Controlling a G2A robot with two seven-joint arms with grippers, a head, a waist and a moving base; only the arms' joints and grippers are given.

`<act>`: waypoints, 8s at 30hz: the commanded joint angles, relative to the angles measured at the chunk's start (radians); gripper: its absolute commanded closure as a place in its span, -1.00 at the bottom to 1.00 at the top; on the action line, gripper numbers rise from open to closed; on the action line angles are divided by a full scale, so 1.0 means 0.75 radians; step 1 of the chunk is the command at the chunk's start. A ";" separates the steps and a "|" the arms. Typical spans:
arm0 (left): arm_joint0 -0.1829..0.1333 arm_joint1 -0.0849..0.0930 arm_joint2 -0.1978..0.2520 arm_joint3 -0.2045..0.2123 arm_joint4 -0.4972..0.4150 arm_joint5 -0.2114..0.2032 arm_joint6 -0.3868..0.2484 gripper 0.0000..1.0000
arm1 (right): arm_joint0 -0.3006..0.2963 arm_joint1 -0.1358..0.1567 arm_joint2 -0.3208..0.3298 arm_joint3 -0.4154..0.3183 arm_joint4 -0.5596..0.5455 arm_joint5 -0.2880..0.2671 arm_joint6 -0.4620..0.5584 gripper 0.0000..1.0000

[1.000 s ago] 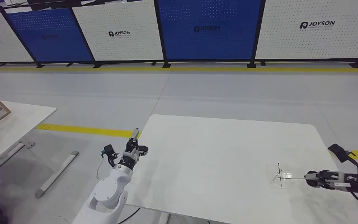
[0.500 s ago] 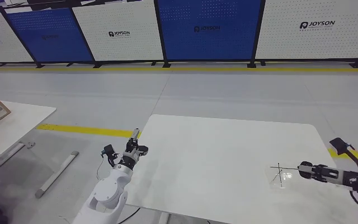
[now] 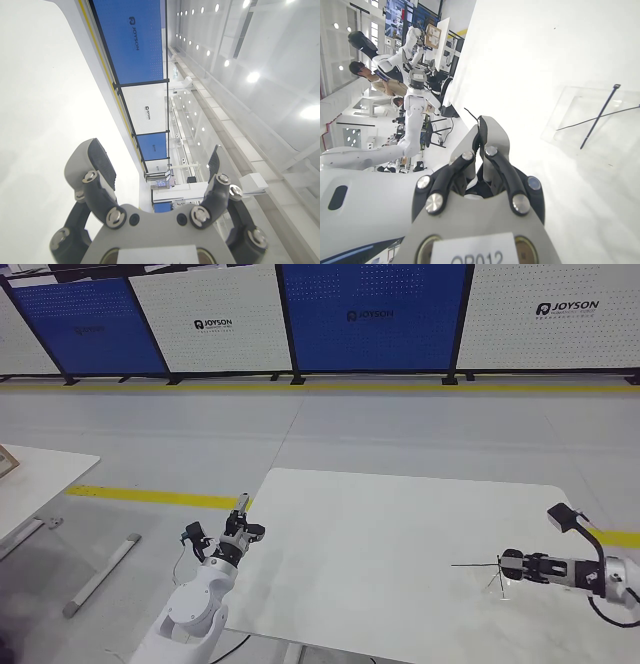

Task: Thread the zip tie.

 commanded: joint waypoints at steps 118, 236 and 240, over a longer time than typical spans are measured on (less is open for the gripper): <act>-0.521 0.275 0.793 0.039 -1.174 0.453 -0.235 -1.00 | 0.278 -0.192 -0.610 -0.584 -1.156 -0.180 -0.538 1.00; -0.652 0.222 0.960 0.194 -1.533 0.453 -0.334 0.96 | 0.214 -0.218 -0.609 -0.683 -1.360 -0.180 -0.561 1.00; -0.656 0.227 0.972 0.193 -1.533 0.453 -0.336 1.00 | 0.214 -0.218 -0.609 -0.683 -1.360 -0.180 -0.561 1.00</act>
